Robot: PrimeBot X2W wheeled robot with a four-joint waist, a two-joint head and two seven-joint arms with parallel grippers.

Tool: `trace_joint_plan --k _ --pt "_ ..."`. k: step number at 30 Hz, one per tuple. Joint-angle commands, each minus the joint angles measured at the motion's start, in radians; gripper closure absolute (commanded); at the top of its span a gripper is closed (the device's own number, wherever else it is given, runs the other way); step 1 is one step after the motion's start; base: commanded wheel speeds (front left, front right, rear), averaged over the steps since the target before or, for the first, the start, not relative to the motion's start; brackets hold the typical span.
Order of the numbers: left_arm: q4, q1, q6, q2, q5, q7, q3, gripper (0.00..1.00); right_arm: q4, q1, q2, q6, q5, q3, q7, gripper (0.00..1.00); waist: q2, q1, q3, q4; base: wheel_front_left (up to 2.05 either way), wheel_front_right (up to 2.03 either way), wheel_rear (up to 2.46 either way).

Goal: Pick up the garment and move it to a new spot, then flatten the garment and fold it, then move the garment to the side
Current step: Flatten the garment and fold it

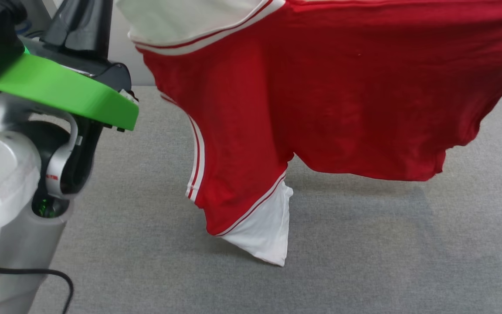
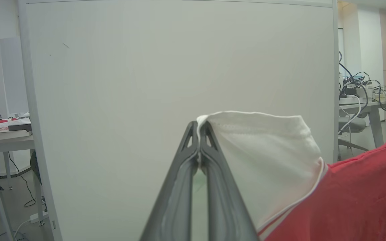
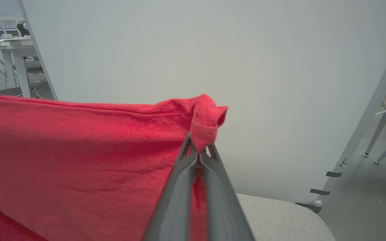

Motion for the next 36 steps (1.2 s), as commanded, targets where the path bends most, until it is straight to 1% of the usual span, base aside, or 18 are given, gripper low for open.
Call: trace_joint_plan --k 1,7,9,14,17,19,22,25,28,30,33,36 --pt "-0.007 -0.036 -0.010 0.015 0.014 -0.001 -0.002 1.00 -0.018 -0.006 0.007 -0.001 -0.012 -0.010 -0.011 1.00 0.0000 0.0000 0.017 -0.003 0.00 0.00 0.00" --pt "0.001 -0.143 -0.044 0.069 0.031 0.028 0.021 1.00 -0.057 -0.058 0.019 -0.001 -0.038 -0.043 -0.031 1.00 0.0000 0.0000 0.089 -0.010 0.00 0.00 0.00" --pt "0.007 -0.180 -0.065 0.096 0.034 0.054 0.022 1.00 -0.055 -0.092 0.029 -0.001 -0.051 -0.053 -0.047 1.00 0.0000 0.0000 0.123 -0.016 0.00 0.00 0.00" --pt "0.031 -0.286 -0.115 0.149 0.036 0.102 0.029 1.00 -0.031 -0.204 0.050 -0.001 -0.090 -0.055 -0.085 1.00 0.0000 0.0000 0.232 -0.026 0.00 0.00 0.00" --pt "0.065 -0.364 -0.147 0.168 0.029 0.123 0.036 1.00 0.004 -0.282 0.056 -0.001 -0.111 -0.044 -0.107 1.00 0.0000 0.0000 0.300 -0.033 0.00 0.00 0.00" --pt "0.100 -0.423 -0.165 0.177 0.027 0.137 0.039 1.00 0.036 -0.339 0.059 -0.001 -0.121 -0.032 -0.125 1.00 0.0000 0.0000 0.345 -0.038 0.00 0.00 0.00" --pt "0.162 -0.528 -0.197 0.174 0.030 0.151 0.030 1.00 0.096 -0.430 0.063 -0.001 -0.139 -0.012 -0.159 1.00 0.0000 0.0000 0.413 -0.043 0.00 0.00 0.00" --pt "0.246 -0.649 -0.230 0.171 0.061 0.152 0.009 1.00 0.168 -0.534 0.069 -0.001 -0.164 0.014 -0.194 1.00 0.0000 0.0000 0.476 -0.048 0.00 0.00 0.00" --pt "0.345 -0.767 -0.251 0.162 0.098 0.135 -0.008 1.00 0.248 -0.641 0.081 -0.001 -0.193 0.032 -0.237 1.00 0.0000 0.0000 0.525 -0.056 0.00 0.00 0.00" --pt "0.424 -0.854 -0.265 0.155 0.127 0.115 -0.024 1.00 0.311 -0.719 0.097 -0.001 -0.215 0.044 -0.274 1.00 0.0000 0.0000 0.557 -0.065 0.00 0.00 0.00" --pt "0.560 -0.988 -0.280 0.145 0.175 0.074 -0.048 1.00 0.426 -0.836 0.150 -0.001 -0.225 0.051 -0.338 1.00 0.0000 0.0000 0.597 -0.092 0.00 0.00 0.00" --pt "0.680 -1.107 -0.289 0.136 0.227 0.020 -0.075 1.00 0.526 -0.930 0.189 -0.001 -0.245 0.069 -0.401 1.00 0.0000 0.0000 0.624 -0.114 0.00 0.00 0.00"
